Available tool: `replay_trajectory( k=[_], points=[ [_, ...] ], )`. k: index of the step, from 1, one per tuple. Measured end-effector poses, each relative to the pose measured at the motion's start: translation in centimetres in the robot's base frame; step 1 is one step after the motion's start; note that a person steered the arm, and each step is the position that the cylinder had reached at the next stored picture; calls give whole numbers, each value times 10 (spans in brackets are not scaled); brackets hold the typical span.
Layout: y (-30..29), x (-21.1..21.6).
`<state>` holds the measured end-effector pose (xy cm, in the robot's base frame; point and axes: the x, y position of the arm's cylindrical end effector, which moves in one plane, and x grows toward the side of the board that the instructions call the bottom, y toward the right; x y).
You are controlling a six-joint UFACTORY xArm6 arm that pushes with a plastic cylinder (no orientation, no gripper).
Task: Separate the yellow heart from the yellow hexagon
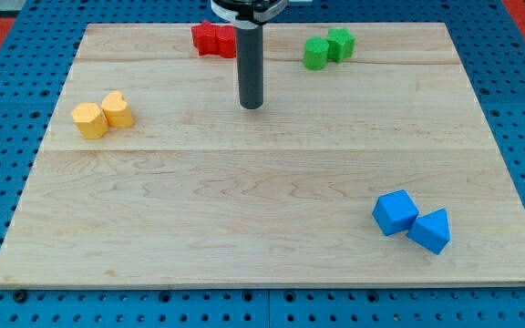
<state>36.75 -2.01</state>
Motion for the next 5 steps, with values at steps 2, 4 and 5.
replay_trajectory(
  k=[2,4,5],
  points=[
    [-74,39],
    [-112,37],
    [-142,28]
  ],
)
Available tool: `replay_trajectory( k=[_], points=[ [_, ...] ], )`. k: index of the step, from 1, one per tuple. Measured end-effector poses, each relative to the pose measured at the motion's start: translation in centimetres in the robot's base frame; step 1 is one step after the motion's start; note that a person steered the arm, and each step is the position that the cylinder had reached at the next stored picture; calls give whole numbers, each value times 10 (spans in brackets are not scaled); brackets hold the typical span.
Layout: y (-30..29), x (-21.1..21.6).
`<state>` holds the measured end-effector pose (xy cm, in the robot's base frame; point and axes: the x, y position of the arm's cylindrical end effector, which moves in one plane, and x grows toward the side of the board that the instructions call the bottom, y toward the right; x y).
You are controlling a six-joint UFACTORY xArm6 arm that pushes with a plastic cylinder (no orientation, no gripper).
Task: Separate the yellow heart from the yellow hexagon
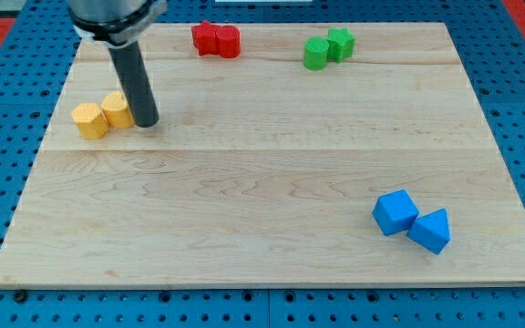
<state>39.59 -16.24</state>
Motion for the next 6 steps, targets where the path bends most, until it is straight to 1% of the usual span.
replay_trajectory(
  k=[1,2,3,4,5,6],
  points=[
    [0,19],
    [0,17],
    [0,-19],
    [2,-43],
    [27,-2],
    [13,14]
  ],
)
